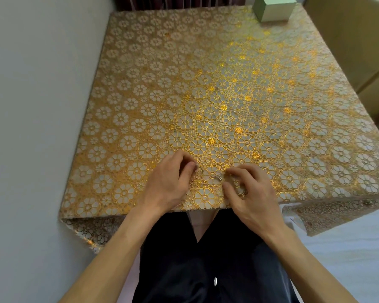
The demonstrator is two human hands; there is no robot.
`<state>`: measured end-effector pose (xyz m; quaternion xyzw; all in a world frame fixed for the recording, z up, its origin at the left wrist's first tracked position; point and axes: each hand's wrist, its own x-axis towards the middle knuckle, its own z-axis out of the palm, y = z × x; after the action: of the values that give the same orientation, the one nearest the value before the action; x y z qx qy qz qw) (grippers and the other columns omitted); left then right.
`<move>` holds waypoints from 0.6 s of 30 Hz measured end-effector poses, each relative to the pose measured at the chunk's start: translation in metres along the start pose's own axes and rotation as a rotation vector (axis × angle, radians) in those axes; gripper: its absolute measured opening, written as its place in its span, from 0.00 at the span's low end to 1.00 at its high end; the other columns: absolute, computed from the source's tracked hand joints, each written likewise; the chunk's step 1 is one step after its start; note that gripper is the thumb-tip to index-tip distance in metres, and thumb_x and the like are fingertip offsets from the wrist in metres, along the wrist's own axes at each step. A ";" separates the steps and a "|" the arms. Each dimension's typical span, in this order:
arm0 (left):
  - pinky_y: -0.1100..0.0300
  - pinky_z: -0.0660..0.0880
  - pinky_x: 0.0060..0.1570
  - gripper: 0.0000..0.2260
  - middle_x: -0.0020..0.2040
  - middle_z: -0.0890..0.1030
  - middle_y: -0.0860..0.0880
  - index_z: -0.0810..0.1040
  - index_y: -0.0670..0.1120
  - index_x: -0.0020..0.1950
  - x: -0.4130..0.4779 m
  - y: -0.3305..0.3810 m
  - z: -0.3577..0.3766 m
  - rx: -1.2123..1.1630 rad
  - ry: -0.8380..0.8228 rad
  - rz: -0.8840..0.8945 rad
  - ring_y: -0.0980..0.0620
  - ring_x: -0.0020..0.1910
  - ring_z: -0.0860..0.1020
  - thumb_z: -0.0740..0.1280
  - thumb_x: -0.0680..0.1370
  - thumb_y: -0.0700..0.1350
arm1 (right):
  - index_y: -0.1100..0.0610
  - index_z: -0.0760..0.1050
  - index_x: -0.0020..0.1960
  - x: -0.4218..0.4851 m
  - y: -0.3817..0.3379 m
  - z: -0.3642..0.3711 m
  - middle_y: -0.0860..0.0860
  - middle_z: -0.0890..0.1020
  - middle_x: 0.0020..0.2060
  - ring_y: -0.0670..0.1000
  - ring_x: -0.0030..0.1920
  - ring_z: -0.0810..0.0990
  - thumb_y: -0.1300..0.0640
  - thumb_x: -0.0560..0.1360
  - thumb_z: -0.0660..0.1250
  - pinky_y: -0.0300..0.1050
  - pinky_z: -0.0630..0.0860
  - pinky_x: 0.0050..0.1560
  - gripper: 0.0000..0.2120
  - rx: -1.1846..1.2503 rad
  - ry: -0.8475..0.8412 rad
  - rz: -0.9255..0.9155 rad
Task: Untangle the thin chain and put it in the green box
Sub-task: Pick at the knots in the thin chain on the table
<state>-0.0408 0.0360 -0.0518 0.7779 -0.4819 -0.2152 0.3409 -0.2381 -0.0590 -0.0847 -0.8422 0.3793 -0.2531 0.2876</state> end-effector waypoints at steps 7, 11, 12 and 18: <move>0.67 0.74 0.43 0.03 0.41 0.85 0.55 0.77 0.51 0.51 0.001 0.018 -0.004 -0.285 0.008 -0.134 0.62 0.45 0.81 0.64 0.83 0.45 | 0.49 0.82 0.51 0.004 -0.001 -0.004 0.45 0.76 0.52 0.45 0.55 0.75 0.53 0.74 0.74 0.39 0.73 0.53 0.06 0.026 -0.042 0.053; 0.62 0.74 0.45 0.03 0.42 0.84 0.54 0.78 0.52 0.51 0.003 0.024 -0.010 -0.358 -0.025 -0.145 0.61 0.44 0.81 0.65 0.82 0.47 | 0.51 0.81 0.49 0.008 -0.003 -0.004 0.45 0.76 0.50 0.47 0.53 0.75 0.54 0.75 0.73 0.44 0.75 0.52 0.04 -0.011 -0.054 0.034; 0.60 0.75 0.46 0.03 0.42 0.84 0.54 0.78 0.52 0.51 0.004 0.026 -0.011 -0.376 -0.025 -0.144 0.60 0.44 0.81 0.65 0.82 0.47 | 0.52 0.80 0.48 0.009 -0.002 -0.004 0.46 0.75 0.50 0.47 0.52 0.75 0.54 0.75 0.73 0.46 0.76 0.52 0.03 -0.024 -0.058 0.027; 0.54 0.79 0.53 0.03 0.41 0.84 0.56 0.78 0.49 0.51 0.006 0.033 -0.021 -0.501 -0.017 -0.137 0.53 0.45 0.82 0.65 0.82 0.46 | 0.52 0.78 0.50 0.011 -0.004 -0.003 0.47 0.74 0.51 0.49 0.51 0.75 0.53 0.77 0.69 0.46 0.75 0.49 0.04 -0.123 -0.080 0.001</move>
<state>-0.0438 0.0276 -0.0134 0.6983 -0.3625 -0.3569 0.5035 -0.2318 -0.0666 -0.0772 -0.8676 0.3827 -0.1953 0.2504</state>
